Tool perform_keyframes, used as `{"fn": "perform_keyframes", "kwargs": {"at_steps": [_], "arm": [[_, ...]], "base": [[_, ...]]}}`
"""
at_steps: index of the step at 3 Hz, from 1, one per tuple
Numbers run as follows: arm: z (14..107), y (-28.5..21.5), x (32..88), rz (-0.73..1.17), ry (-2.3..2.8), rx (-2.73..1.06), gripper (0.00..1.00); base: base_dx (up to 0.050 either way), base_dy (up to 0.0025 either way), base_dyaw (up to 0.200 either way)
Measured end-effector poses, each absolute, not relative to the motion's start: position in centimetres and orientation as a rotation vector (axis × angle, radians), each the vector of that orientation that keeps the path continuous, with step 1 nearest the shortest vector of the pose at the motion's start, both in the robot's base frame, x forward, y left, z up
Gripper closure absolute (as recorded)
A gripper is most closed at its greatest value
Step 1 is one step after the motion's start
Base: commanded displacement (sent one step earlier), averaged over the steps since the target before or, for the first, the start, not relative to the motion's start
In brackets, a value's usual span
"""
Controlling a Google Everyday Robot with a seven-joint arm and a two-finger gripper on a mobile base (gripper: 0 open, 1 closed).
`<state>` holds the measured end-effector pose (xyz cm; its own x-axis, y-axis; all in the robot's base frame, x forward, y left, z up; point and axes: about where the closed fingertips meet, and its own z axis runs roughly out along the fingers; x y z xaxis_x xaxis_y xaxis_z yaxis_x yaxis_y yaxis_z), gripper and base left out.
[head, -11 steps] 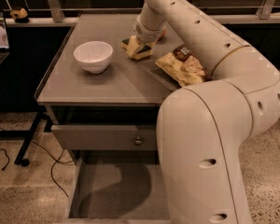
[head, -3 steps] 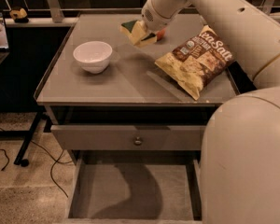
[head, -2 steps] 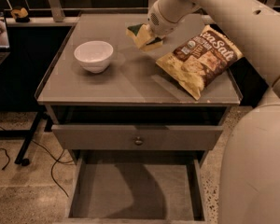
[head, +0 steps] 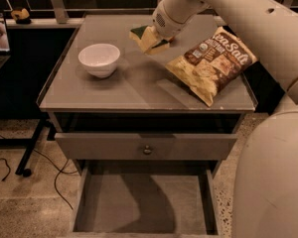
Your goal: Place sponge into middle drawer
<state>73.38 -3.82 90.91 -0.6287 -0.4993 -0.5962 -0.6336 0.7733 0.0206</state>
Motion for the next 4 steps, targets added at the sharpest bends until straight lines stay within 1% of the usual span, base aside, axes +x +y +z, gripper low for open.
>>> {"fn": "perform_keyframes", "kwargs": {"at_steps": [1, 2, 4], "arm": [[92.7, -3.9, 70.6, 0.302, 2.357, -0.807, 1.0], [93.7, -4.8, 66.2, 0.277, 2.355, -0.709, 1.0], [92.0, -6.4, 59.5, 0.246, 2.405, -0.536, 1.0]], "base": [[0.0, 0.0, 0.0], [0.0, 0.0, 0.0], [0.0, 0.0, 0.0]]}}
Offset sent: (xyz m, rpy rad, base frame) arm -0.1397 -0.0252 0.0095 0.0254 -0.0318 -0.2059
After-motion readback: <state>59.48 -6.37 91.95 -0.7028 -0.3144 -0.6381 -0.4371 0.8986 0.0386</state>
